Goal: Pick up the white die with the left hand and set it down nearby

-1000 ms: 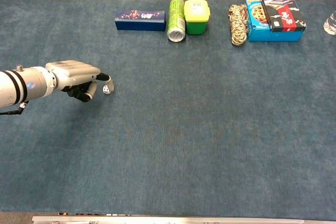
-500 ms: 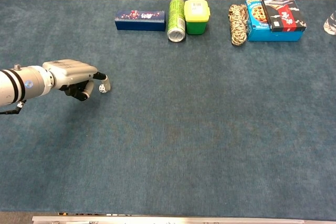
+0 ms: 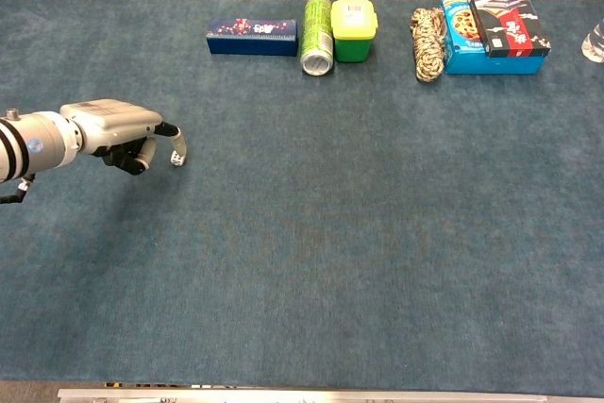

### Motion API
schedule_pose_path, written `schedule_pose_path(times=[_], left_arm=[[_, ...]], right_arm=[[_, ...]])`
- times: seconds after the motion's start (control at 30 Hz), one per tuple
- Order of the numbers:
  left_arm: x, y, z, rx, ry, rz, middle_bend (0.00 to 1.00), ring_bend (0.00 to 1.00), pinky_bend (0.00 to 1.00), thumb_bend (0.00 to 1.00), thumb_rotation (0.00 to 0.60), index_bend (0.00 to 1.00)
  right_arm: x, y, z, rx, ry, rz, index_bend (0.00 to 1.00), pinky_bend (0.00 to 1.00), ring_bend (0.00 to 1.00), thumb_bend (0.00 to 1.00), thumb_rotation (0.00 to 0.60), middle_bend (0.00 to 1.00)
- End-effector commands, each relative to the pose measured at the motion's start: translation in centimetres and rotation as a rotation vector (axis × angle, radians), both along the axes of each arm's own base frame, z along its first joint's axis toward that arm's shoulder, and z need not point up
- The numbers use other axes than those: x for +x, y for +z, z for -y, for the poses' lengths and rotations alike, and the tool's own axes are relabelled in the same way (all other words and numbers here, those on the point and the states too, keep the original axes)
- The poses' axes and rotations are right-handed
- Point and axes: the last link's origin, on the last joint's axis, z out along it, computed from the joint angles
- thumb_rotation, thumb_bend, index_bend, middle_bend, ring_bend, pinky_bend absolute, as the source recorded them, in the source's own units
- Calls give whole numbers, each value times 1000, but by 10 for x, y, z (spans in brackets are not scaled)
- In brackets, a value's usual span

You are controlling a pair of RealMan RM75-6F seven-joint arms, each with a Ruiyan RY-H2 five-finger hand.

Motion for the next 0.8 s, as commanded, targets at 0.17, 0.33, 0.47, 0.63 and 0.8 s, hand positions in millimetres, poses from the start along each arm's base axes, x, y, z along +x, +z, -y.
schedule_pose_path(times=[0.17, 0.33, 0.47, 0.63, 0.8], left_arm=[[-4, 4, 0, 12, 9, -4, 1000, 1000, 1000, 1000, 600, 245], [-1, 16, 8, 37, -5, 27, 1000, 1000, 1000, 1000, 600, 246], [0, 39, 21, 104, -57, 43, 1000, 938, 985, 1000, 600, 216], [-8, 72, 41, 248, -120, 28, 809, 688, 848, 917, 600, 132], [-23, 96, 60, 395, -148, 6, 564, 471, 769, 659, 600, 94]], right_arm=[[0, 0, 0, 0, 0, 0, 266, 371, 288, 396, 600, 370], [0, 1, 0, -3, 1, 3, 266, 371, 288, 396, 600, 370], [0, 1, -1, -5, 0, 2, 266, 371, 288, 396, 600, 370], [0, -1, -1, 2, -1, -6, 266, 371, 288, 396, 600, 370], [0, -4, 0, 11, -6, -16, 266, 371, 288, 396, 600, 370]])
